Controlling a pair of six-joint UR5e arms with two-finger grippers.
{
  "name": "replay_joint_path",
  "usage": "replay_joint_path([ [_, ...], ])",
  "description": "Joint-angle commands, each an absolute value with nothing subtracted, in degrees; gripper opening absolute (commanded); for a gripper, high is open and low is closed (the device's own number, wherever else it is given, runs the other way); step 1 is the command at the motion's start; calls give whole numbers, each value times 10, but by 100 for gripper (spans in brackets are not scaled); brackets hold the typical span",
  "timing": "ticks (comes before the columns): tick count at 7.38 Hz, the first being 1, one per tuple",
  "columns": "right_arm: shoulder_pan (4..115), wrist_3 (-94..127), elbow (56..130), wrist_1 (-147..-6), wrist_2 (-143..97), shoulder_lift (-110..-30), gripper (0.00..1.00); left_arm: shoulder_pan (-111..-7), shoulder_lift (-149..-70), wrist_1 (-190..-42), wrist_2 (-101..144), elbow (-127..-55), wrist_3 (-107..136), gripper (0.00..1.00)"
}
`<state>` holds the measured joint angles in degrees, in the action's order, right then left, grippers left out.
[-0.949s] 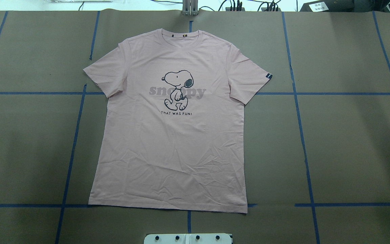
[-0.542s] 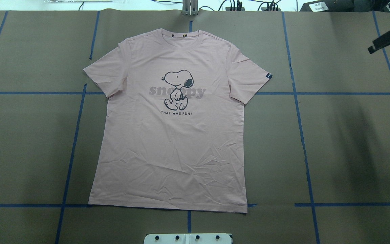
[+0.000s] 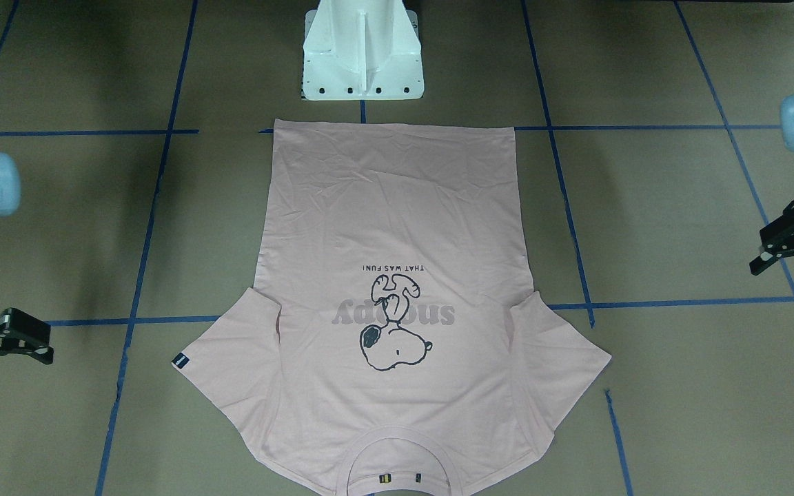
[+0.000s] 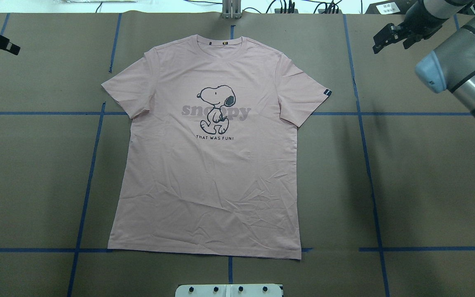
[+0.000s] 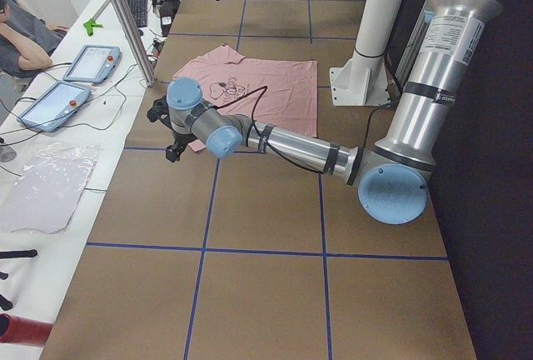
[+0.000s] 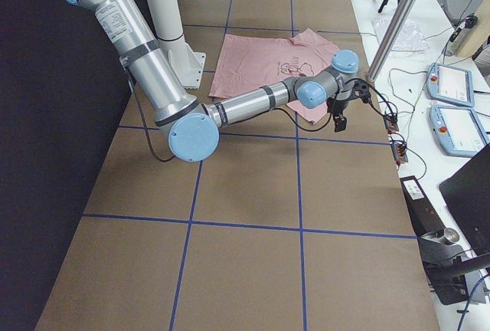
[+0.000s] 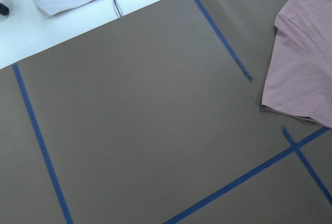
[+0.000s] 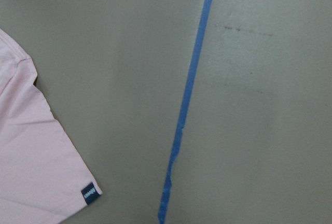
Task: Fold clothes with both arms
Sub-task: 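Move the right gripper over the pink shirt's sleeve nearest it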
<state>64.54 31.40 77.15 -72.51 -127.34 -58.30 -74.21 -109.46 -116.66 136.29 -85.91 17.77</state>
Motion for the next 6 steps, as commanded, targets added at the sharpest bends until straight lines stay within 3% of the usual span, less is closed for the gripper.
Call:
replay_joint_path([
  [1, 570, 495, 712, -582, -1209, -566, 100, -717, -1120, -1170, 1325, -853, 247, 100],
  [6, 497, 556, 683, -560, -1127, -555, 100, -693, -1123, -1173, 1276, -863, 283, 100],
])
